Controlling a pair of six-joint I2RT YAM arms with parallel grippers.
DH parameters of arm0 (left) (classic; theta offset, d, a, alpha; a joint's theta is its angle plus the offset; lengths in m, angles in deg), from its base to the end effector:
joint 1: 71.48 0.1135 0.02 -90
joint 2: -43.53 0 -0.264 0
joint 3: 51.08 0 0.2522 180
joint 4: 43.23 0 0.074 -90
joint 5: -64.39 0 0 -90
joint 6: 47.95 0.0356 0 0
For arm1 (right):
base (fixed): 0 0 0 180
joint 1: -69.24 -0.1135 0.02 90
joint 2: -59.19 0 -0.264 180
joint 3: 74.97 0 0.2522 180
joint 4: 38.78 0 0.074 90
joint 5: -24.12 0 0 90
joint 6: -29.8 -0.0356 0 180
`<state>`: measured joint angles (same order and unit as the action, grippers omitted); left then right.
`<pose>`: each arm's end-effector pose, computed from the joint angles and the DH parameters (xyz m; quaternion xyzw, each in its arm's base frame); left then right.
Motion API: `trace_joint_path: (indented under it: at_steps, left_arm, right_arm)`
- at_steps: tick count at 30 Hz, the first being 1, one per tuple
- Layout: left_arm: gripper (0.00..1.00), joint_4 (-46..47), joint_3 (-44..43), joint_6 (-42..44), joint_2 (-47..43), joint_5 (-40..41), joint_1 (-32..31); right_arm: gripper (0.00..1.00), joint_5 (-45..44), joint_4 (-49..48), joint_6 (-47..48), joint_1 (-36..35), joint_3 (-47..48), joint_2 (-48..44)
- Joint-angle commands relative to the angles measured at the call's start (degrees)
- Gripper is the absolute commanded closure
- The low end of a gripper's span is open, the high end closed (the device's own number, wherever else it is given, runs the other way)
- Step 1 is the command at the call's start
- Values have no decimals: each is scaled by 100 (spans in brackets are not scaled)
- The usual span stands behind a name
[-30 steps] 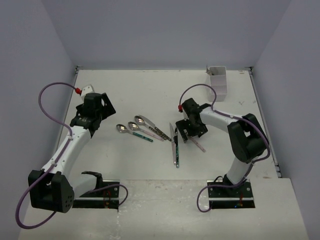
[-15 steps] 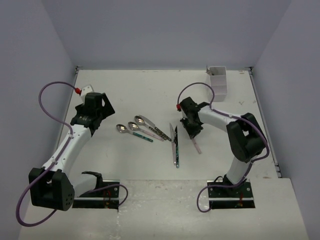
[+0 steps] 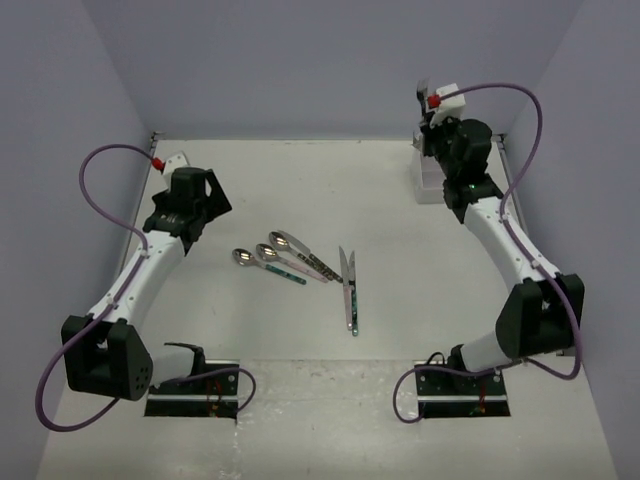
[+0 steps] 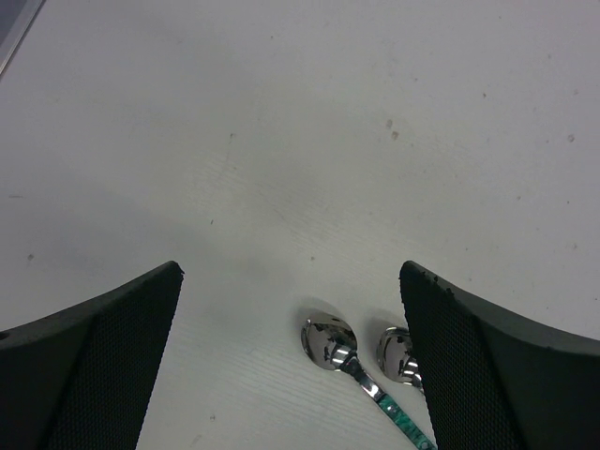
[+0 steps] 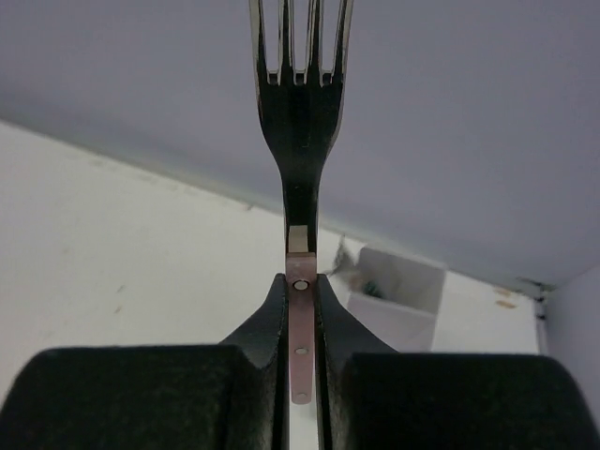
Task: Sort the eating utensils into containers
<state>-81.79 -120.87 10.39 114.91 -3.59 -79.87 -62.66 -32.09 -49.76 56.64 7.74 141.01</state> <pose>0.2687 -0.0261 0.2877 -0.2584 0.8556 0.0211 0.4480 0.3349 0.0769 0.3677 -0.1666 0.7230 0.0335 0.6696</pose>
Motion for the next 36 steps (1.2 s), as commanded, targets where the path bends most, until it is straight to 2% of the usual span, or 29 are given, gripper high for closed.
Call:
trace_joint_path:
  at_steps: [1, 6, 7, 11, 16, 22, 26, 30, 33, 36]
  left_arm:
    - [0, 247, -522, 213, 227, -22, -32]
    - [0, 300, -1041, 406, 579, -119, -32]
    - [0, 265, -1111, 441, 719, -119, -32]
    - [0, 151, -1384, 477, 966, -40, -32]
    - [0, 133, -1393, 459, 1036, -40, -32]
    - [0, 124, -1402, 424, 1063, -14, -32]
    - [0, 107, -1384, 345, 1080, -14, -32]
    - [0, 80, -1367, 283, 1072, -40, -32]
    - [0, 89, -1297, 266, 993, -49, -32]
    - [0, 80, -1200, 231, 879, -40, -32]
  right_arm:
    - [100, -286, -1718, 406, 336, 741, 989]
    - [100, -577, -2579, 240, 750, 1945, 2336]
    - [100, -629, -2606, 144, 837, 2321, 2730]
    - [100, -937, -2571, 100, 961, 2738, 3331]
    - [100, -578, -2641, -577, 1234, 2440, 3445]
    - [100, -516, -2598, -507, 1234, 2159, 3631]
    - [95, -410, -2528, -402, 1234, 2070, 3736]
    - [94, -357, -2395, -454, 1234, 2000, 3666]
    - [87, -358, -2439, -499, 1234, 1781, 3525]
    - [56, -269, -2273, -542, 1234, 1727, 3402]
